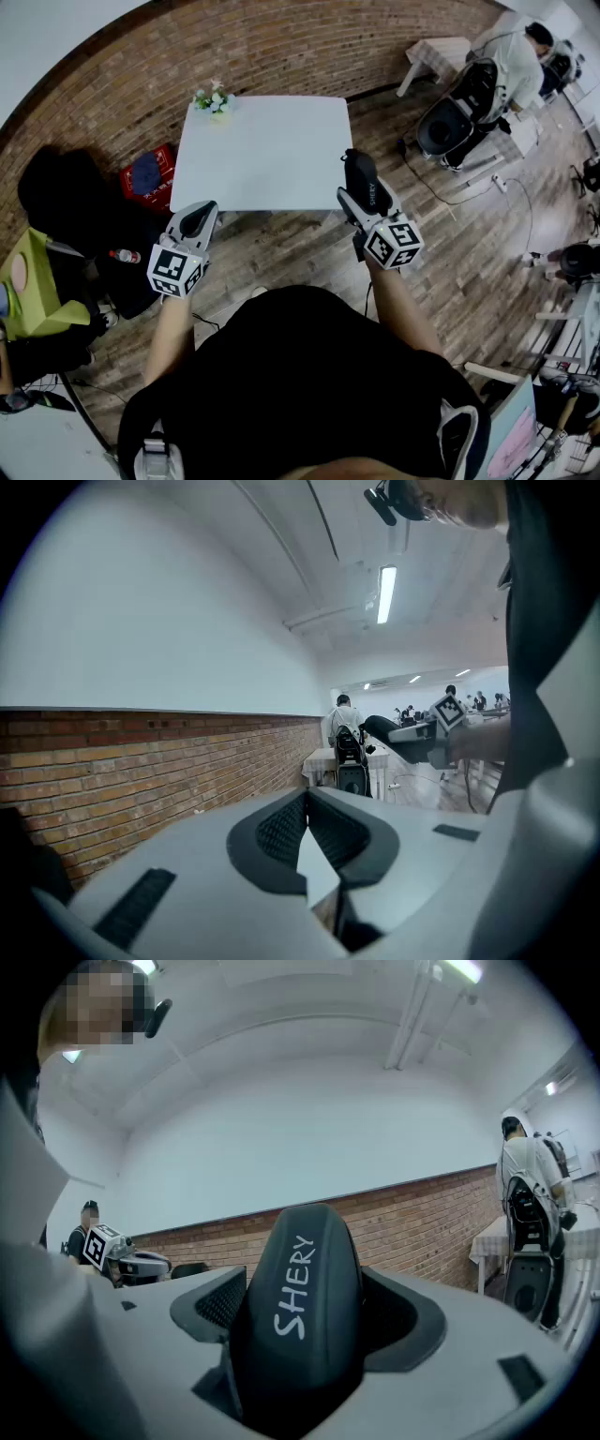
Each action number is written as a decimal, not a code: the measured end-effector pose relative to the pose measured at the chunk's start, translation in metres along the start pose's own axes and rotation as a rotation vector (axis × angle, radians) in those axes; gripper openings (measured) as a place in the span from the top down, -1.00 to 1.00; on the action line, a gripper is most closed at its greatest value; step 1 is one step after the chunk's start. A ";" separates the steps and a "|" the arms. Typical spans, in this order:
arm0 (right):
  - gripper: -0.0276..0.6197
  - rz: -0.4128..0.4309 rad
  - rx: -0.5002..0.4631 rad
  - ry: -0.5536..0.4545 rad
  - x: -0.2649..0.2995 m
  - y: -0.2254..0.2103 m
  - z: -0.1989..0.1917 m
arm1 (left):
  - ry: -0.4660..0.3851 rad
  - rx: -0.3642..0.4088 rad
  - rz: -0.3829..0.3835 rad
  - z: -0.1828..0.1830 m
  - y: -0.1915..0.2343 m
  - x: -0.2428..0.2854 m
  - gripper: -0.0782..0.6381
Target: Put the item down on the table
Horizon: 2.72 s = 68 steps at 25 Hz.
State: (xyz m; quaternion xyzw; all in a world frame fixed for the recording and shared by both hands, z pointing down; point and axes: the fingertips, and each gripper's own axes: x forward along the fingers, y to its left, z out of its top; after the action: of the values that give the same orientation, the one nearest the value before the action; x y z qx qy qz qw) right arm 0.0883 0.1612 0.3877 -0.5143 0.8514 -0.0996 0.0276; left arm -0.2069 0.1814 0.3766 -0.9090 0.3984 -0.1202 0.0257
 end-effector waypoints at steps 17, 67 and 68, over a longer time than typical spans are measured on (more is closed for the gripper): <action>-0.28 -0.047 0.045 -0.006 0.046 0.038 -0.008 | 0.013 -0.004 -0.032 -0.028 0.064 -0.028 0.75; -0.27 -0.087 0.070 0.059 0.119 0.071 -0.028 | 0.066 -0.061 -0.095 -0.072 0.149 -0.033 0.75; -0.27 -0.086 0.072 0.057 0.119 0.069 -0.028 | 0.069 -0.060 -0.091 -0.071 0.150 -0.033 0.75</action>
State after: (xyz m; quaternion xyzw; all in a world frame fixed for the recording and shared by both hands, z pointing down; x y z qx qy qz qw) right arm -0.0318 0.0914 0.4077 -0.5461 0.8248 -0.1458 0.0174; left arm -0.3529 0.1071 0.4180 -0.9218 0.3607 -0.1404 -0.0207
